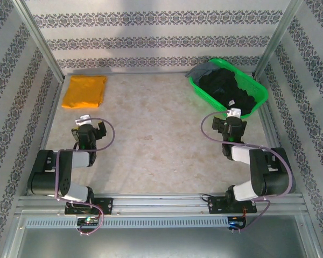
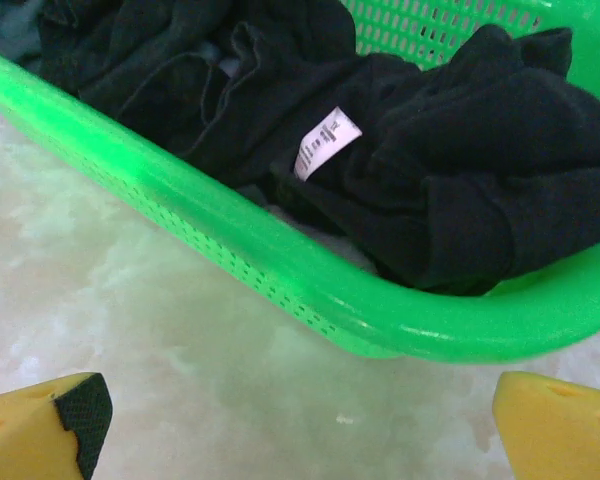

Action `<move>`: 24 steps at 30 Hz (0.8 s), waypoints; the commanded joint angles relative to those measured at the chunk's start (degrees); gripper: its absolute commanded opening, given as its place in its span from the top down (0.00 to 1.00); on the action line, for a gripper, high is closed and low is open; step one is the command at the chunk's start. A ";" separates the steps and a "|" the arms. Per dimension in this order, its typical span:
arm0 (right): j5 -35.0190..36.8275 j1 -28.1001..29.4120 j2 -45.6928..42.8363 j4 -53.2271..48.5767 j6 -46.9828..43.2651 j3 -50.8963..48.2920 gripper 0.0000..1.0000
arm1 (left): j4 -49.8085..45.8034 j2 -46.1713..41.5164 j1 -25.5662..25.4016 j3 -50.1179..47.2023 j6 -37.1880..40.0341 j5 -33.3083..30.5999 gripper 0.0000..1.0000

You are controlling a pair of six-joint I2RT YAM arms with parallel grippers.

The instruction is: Fold and stack the t-shirts

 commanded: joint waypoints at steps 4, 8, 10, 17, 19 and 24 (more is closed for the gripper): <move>-4.14 -0.88 2.62 13.05 -0.30 -3.98 0.02 | 15.19 4.03 0.22 -2.71 2.50 5.42 0.00; -3.27 -0.20 3.59 14.05 -1.07 -3.97 0.02 | 2.50 4.78 -0.55 4.60 4.21 6.77 0.00; -2.79 0.09 3.28 13.15 -1.27 -2.38 0.02 | 9.90 7.00 -0.62 3.00 4.98 6.80 0.00; -3.36 0.51 3.30 13.44 -1.97 -2.48 0.02 | 7.54 6.27 -0.71 3.50 4.75 6.27 0.00; -4.19 0.42 3.45 13.34 -2.00 -2.38 0.02 | 6.89 6.06 -0.71 3.63 4.75 6.25 0.00; -4.36 0.27 3.46 13.06 -2.06 -2.20 0.02 | 7.27 6.23 -0.84 3.64 4.81 6.09 0.00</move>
